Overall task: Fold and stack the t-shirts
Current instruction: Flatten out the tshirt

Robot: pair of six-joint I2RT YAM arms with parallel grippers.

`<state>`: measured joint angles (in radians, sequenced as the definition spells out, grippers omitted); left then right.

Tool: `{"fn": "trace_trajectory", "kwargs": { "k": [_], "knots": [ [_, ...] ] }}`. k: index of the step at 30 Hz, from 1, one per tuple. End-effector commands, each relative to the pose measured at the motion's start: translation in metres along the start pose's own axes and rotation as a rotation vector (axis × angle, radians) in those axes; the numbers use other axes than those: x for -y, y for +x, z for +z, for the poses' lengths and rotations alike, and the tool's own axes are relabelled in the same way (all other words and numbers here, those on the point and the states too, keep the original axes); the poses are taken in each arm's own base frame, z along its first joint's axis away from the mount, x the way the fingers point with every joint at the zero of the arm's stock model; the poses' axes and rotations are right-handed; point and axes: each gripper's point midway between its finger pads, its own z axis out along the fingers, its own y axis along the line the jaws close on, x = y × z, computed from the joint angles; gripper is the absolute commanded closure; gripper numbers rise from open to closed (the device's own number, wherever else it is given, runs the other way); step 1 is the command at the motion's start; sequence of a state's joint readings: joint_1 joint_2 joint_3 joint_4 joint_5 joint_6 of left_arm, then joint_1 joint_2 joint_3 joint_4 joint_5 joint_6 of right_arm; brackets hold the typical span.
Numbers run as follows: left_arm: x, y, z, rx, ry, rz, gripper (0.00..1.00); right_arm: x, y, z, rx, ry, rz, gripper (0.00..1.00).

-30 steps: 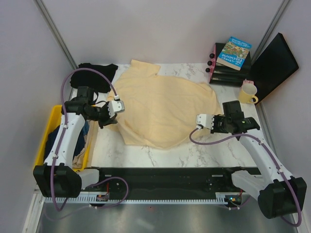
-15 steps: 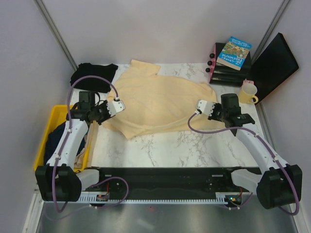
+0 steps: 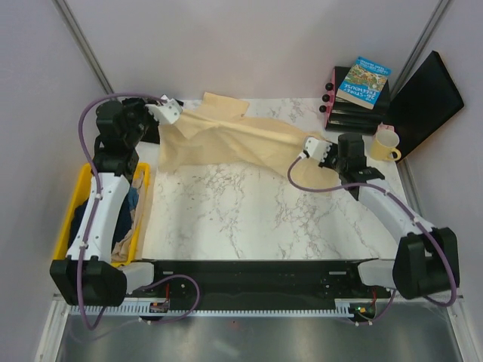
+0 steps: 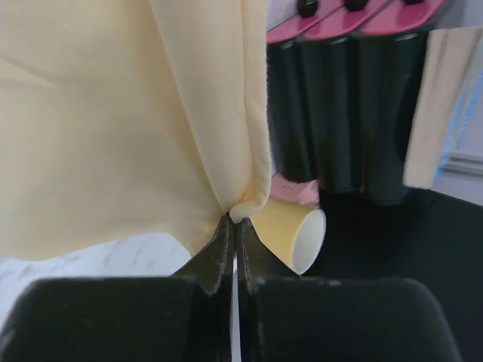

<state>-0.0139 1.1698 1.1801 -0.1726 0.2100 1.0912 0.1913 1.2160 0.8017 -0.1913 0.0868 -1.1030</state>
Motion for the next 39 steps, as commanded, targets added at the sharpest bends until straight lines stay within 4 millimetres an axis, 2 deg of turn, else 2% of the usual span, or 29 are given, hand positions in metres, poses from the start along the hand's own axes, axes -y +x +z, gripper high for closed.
{"fn": "trace_trajectory", "kwargs": {
  "k": [1, 2, 3, 7, 10, 11, 12, 15, 18, 19, 21, 22, 24, 25, 27, 28, 29, 30, 31, 32, 34, 35, 36, 37, 38, 39],
  "knots": [
    [-0.093, -0.022, 0.010, 0.029, -0.303, 0.150, 0.98, 0.099, -0.020, 0.013, -0.012, 0.294, 0.098, 1.00],
    [-0.103, -0.028, 0.009, 0.042, -0.327, 0.172, 0.98, 0.112, -0.023, 0.017, -0.013, 0.314, 0.114, 1.00],
    [-0.106, -0.029, 0.010, 0.044, -0.329, 0.208, 0.98, 0.118, -0.024, 0.019, -0.010, 0.323, 0.123, 1.00],
    [-0.112, -0.039, 0.012, 0.079, -0.360, 0.284, 0.98, 0.126, -0.027, 0.018, 0.003, 0.365, 0.096, 1.00],
    [-0.115, -0.038, 0.008, 0.063, -0.372, 0.322, 0.98, 0.136, -0.028, 0.009, 0.007, 0.397, 0.087, 1.00],
    [-0.118, -0.042, 0.003, 0.063, -0.373, 0.358, 0.98, 0.145, -0.032, 0.003, 0.016, 0.418, 0.082, 1.00],
    [-0.112, -0.040, 0.003, 0.054, -0.335, 0.384, 0.98, 0.151, -0.034, -0.001, 0.022, 0.432, 0.079, 1.00],
    [-0.123, -0.058, -0.010, 0.088, -0.353, 0.517, 0.98, 0.183, -0.046, -0.018, 0.048, 0.516, 0.056, 1.00],
    [-0.147, -0.083, -0.019, 0.135, -0.419, 0.638, 0.98, 0.224, -0.062, -0.040, 0.086, 0.632, 0.037, 1.00],
    [-0.169, -0.098, -0.031, 0.148, -0.492, 0.668, 0.98, 0.245, -0.073, -0.055, 0.115, 0.684, 0.040, 1.00],
    [-0.191, -0.116, -0.040, 0.173, -0.556, 0.695, 0.98, 0.269, -0.084, -0.070, 0.146, 0.748, 0.044, 1.00],
    [-0.211, -0.133, -0.051, 0.205, -0.607, 0.706, 0.98, 0.292, -0.095, -0.092, 0.183, 0.801, 0.052, 1.00],
    [-0.227, -0.149, -0.058, 0.246, -0.626, 0.697, 0.98, 0.310, -0.105, -0.104, 0.212, 0.837, 0.059, 1.00],
    [-0.249, -0.164, -0.067, 0.269, -0.668, 0.696, 0.98, 0.328, -0.113, -0.122, 0.238, 0.878, 0.063, 1.00],
    [-0.259, -0.172, -0.062, 0.311, -0.645, 0.629, 0.98, 0.335, -0.123, -0.121, 0.270, 0.872, 0.055, 1.00],
    [-0.271, -0.179, -0.060, 0.340, -0.655, 0.588, 0.98, 0.343, -0.128, -0.122, 0.283, 0.877, 0.057, 1.00],
    [-0.264, -0.173, -0.043, 0.331, -0.586, 0.569, 0.98, 0.339, -0.132, -0.112, 0.294, 0.829, 0.053, 1.00],
    [-0.267, -0.174, -0.040, 0.336, -0.578, 0.579, 0.98, 0.339, -0.134, -0.106, 0.303, 0.811, 0.064, 1.00],
    [-0.256, -0.164, -0.011, 0.329, -0.530, 0.588, 0.98, 0.339, -0.138, -0.095, 0.314, 0.783, 0.088, 1.00],
    [-0.244, -0.155, 0.006, 0.318, -0.477, 0.604, 0.98, 0.330, -0.142, -0.080, 0.330, 0.718, 0.077, 1.00],
    [-0.237, -0.136, 0.027, 0.299, -0.432, 0.644, 0.98, 0.322, -0.152, -0.063, 0.365, 0.652, 0.073, 1.00],
    [-0.226, -0.123, 0.052, 0.293, -0.381, 0.632, 0.98, 0.309, -0.157, -0.049, 0.381, 0.564, 0.056, 1.00],
    [-0.226, -0.124, 0.055, 0.298, -0.362, 0.628, 0.98, 0.317, -0.165, -0.056, 0.408, 0.559, 0.062, 1.00],
    [-0.223, -0.122, 0.062, 0.306, -0.342, 0.613, 0.98, 0.300, -0.163, -0.034, 0.390, 0.454, 0.081, 1.00],
    [-0.219, -0.120, 0.070, 0.311, -0.319, 0.603, 0.98, 0.296, -0.167, -0.032, 0.399, 0.408, 0.078, 1.00],
    [-0.219, -0.129, 0.065, 0.347, -0.315, 0.606, 0.98, 0.304, -0.180, -0.046, 0.450, 0.400, 0.065, 1.00]
  ]
}}
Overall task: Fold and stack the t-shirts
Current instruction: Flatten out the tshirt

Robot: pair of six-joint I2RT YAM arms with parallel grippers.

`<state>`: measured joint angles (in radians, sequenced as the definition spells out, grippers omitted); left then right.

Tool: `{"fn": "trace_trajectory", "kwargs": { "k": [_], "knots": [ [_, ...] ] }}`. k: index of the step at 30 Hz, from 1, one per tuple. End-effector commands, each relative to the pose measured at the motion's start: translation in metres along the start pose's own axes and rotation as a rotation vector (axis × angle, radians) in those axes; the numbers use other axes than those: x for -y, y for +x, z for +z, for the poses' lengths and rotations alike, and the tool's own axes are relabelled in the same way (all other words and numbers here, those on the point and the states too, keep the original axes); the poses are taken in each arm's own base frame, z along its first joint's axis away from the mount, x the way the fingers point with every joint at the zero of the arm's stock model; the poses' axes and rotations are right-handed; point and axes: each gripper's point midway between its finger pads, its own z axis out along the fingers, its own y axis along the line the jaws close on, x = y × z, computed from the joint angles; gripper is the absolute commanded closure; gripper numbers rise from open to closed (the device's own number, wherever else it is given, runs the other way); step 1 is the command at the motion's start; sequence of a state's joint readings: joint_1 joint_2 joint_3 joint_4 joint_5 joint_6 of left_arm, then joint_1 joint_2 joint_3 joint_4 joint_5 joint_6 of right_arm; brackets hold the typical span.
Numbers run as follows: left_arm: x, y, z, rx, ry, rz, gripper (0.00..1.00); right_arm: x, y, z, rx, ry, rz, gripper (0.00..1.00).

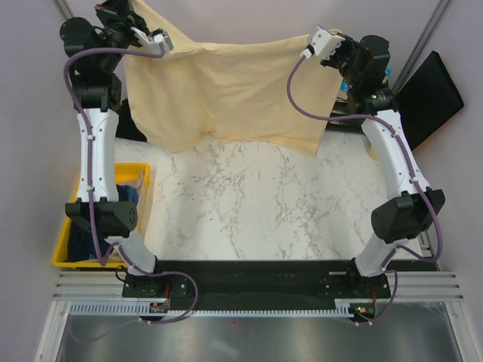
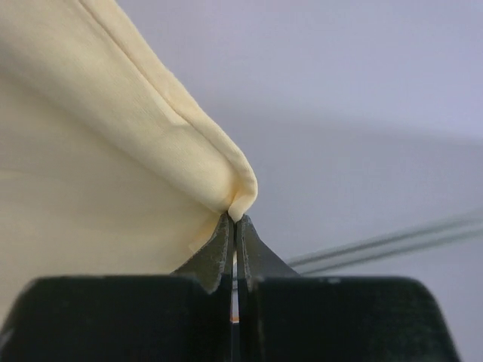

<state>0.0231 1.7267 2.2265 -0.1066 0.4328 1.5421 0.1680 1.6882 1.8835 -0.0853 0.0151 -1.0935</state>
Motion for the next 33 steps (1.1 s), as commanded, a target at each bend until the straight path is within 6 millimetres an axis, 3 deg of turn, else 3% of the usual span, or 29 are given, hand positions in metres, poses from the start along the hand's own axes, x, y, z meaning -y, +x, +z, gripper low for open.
{"fn": "trace_trajectory", "kwargs": {
  "k": [1, 2, 3, 5, 6, 7, 9, 10, 12, 13, 16, 22, 23, 27, 32, 33],
  "knots": [
    [0.043, -0.006, 0.013, 0.089, 0.124, -0.059, 0.98, -0.030, -0.019, 0.000, 0.060, -0.243, 0.089, 1.00],
    [0.026, -0.015, 0.008, 0.118, 0.100, -0.052, 0.98, -0.025, -0.023, -0.003, 0.069, -0.243, 0.103, 1.00],
    [0.014, -0.020, 0.004, 0.130, 0.080, -0.045, 0.98, -0.004, -0.036, -0.009, 0.106, -0.213, 0.103, 1.00],
    [-0.014, -0.026, -0.004, 0.139, 0.029, -0.044, 0.98, 0.019, -0.047, -0.020, 0.125, -0.183, 0.101, 1.00],
    [-0.039, -0.029, -0.013, 0.126, -0.020, -0.026, 0.98, 0.043, -0.058, -0.028, 0.145, -0.130, 0.097, 1.00],
    [-0.068, -0.030, -0.018, 0.119, -0.118, -0.006, 0.98, 0.055, -0.059, -0.031, 0.136, -0.095, 0.094, 1.00],
    [-0.102, -0.027, -0.030, 0.079, -0.232, 0.017, 0.98, 0.082, -0.067, -0.038, 0.142, -0.021, 0.070, 1.00],
    [-0.131, -0.029, -0.038, 0.072, -0.343, 0.065, 0.98, 0.095, -0.068, -0.040, 0.143, 0.027, 0.060, 1.00],
    [-0.155, -0.027, -0.047, 0.044, -0.426, 0.120, 0.98, 0.109, -0.070, -0.042, 0.139, 0.086, 0.005, 1.00],
    [-0.159, -0.026, -0.046, 0.035, -0.445, 0.151, 0.98, 0.127, -0.074, -0.044, 0.152, 0.160, -0.013, 1.00],
    [-0.181, -0.037, -0.056, 0.054, -0.521, 0.239, 0.98, 0.151, -0.085, -0.049, 0.194, 0.273, -0.040, 1.00],
    [-0.218, -0.060, -0.086, 0.091, -0.606, 0.325, 0.98, 0.176, -0.101, -0.069, 0.249, 0.352, -0.075, 1.00],
    [-0.232, -0.068, -0.099, 0.098, -0.629, 0.339, 0.98, 0.178, -0.103, -0.072, 0.252, 0.358, -0.082, 1.00],
    [-0.256, -0.079, -0.124, 0.090, -0.672, 0.362, 0.98, 0.188, -0.105, -0.088, 0.257, 0.394, -0.102, 1.00],
    [-0.260, -0.078, -0.127, 0.077, -0.654, 0.347, 0.98, 0.184, -0.103, -0.087, 0.258, 0.392, -0.103, 1.00],
    [-0.252, -0.074, -0.119, 0.084, -0.634, 0.321, 0.98, 0.178, -0.101, -0.081, 0.253, 0.379, -0.100, 1.00]
  ]
}}
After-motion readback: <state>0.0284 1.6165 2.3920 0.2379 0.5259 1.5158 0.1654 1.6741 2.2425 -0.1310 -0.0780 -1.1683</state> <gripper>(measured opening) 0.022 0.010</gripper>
